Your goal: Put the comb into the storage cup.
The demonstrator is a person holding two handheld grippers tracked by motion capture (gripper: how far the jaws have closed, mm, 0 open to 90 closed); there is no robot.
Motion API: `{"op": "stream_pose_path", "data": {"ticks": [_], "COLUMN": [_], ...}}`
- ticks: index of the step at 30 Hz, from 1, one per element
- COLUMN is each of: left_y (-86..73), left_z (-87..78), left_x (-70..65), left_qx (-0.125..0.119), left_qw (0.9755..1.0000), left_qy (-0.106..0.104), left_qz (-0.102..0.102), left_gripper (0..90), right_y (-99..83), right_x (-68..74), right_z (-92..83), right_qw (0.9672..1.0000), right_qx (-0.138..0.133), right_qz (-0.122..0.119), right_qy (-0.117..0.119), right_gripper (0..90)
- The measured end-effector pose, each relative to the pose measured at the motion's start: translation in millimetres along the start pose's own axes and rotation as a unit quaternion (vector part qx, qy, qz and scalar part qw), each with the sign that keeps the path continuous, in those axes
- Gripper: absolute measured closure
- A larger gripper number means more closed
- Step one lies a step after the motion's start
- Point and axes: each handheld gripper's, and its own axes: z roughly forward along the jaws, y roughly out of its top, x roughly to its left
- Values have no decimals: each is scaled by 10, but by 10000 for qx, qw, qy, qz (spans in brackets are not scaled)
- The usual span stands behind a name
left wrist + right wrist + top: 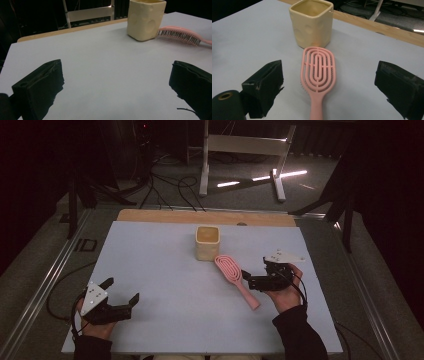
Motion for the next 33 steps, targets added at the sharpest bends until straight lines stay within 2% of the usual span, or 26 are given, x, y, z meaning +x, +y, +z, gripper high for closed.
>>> {"op": "stream_pose_path", "data": {"ticks": [15, 23, 25, 27, 33], "left_y": [0, -1, -1, -1, -2], "left_z": [4, 6, 6, 6, 9], "left_x": [-1, -1, -1, 0, -2], "left_qx": [11, 19, 21, 22, 29], "left_qw": [10000, 10000, 10000, 10000, 10000], "left_qy": [-5, -9, -9, -7, -16], "left_qz": [1, 5, 7, 5, 8], "left_gripper": [1, 1, 1, 1, 1], "right_y": [160, 139, 139, 125, 103], "right_x": [53, 51, 51, 46, 33], "right_z": [244, 395, 395, 445, 495], "right_qw": [9996, 9981, 9981, 9971, 9956], "right_qx": [266, 572, 572, 708, 879], "right_qz": [-80, -141, -141, -142, -139], "right_qy": [82, 179, 179, 257, 309], "right_gripper": [84, 83, 83, 83, 84]}}
